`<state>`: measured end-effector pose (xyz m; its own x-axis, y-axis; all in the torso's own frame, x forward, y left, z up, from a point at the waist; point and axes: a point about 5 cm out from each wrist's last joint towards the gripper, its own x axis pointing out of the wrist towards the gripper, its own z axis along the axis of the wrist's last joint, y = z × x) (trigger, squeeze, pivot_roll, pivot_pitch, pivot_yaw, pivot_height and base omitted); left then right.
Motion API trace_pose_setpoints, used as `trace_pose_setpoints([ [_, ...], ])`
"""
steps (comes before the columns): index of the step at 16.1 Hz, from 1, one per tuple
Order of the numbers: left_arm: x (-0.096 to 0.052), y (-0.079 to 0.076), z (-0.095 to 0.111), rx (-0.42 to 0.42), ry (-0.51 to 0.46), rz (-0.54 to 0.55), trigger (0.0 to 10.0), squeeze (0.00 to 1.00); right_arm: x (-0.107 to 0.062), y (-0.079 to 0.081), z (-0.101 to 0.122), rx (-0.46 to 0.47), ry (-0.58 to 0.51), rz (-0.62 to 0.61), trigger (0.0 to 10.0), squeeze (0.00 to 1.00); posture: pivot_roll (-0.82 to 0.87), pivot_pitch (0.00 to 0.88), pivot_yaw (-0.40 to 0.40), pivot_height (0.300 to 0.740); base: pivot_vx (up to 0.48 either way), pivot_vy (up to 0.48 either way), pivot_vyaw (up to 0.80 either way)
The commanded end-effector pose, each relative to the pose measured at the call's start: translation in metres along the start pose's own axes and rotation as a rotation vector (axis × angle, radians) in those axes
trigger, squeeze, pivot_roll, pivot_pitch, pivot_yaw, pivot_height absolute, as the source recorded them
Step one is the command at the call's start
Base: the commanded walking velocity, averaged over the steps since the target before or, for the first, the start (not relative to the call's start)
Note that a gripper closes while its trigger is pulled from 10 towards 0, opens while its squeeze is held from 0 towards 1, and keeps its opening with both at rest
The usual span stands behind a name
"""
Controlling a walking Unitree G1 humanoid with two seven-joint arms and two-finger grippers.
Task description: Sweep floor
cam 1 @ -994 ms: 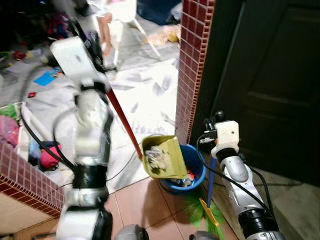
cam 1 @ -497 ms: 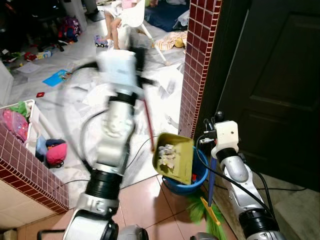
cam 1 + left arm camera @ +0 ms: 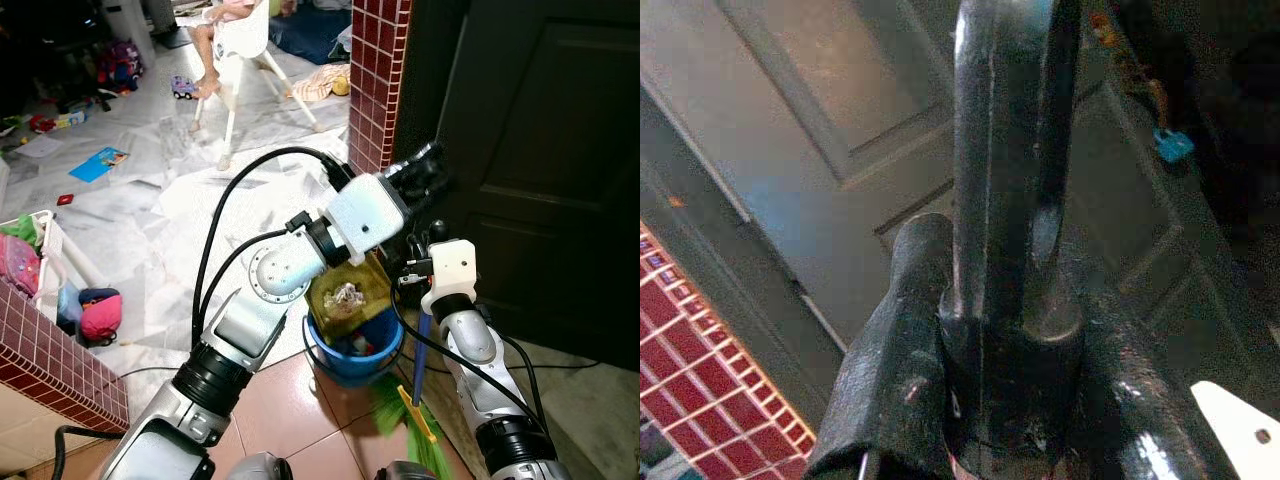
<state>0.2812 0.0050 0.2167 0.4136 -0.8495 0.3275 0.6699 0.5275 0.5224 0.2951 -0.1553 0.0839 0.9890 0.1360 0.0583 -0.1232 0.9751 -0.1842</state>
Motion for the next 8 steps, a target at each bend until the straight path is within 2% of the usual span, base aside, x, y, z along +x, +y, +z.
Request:
trace_pose_setpoints([
  [1, -0.003, 0.002, -0.001, 0.078, 0.033, -0.045, 10.0, 0.0, 0.006, -0.001, 0.009, -0.041, -0.048, 0.005, 10.0, 0.0, -0.09, 0.0, 0.083, 0.74, 0.0, 0.0, 0.0],
  [2, -0.003, 0.002, -0.001, 0.078, 0.033, -0.045, 10.0, 0.0, 0.006, -0.001, 0.009, -0.041, -0.048, 0.005, 10.0, 0.0, -0.09, 0.0, 0.083, 0.74, 0.0, 0.0, 0.0],
  [5, -0.001, 0.002, 0.006, 0.159, 0.008, -0.083, 10.0, 0.0, 0.007, 0.001, 0.01, -0.046, -0.054, 0.009, 10.0, 0.0, -0.08, 0.0, 0.083, 0.74, 0.0, 0.0, 0.0],
  [8, 0.002, 0.005, 0.012, 0.143, -0.014, -0.061, 10.0, 0.0, 0.007, 0.0, 0.01, -0.048, -0.056, 0.01, 10.0, 0.0, -0.08, 0.0, 0.08, 0.74, 0.0, 0.0, 0.0],
])
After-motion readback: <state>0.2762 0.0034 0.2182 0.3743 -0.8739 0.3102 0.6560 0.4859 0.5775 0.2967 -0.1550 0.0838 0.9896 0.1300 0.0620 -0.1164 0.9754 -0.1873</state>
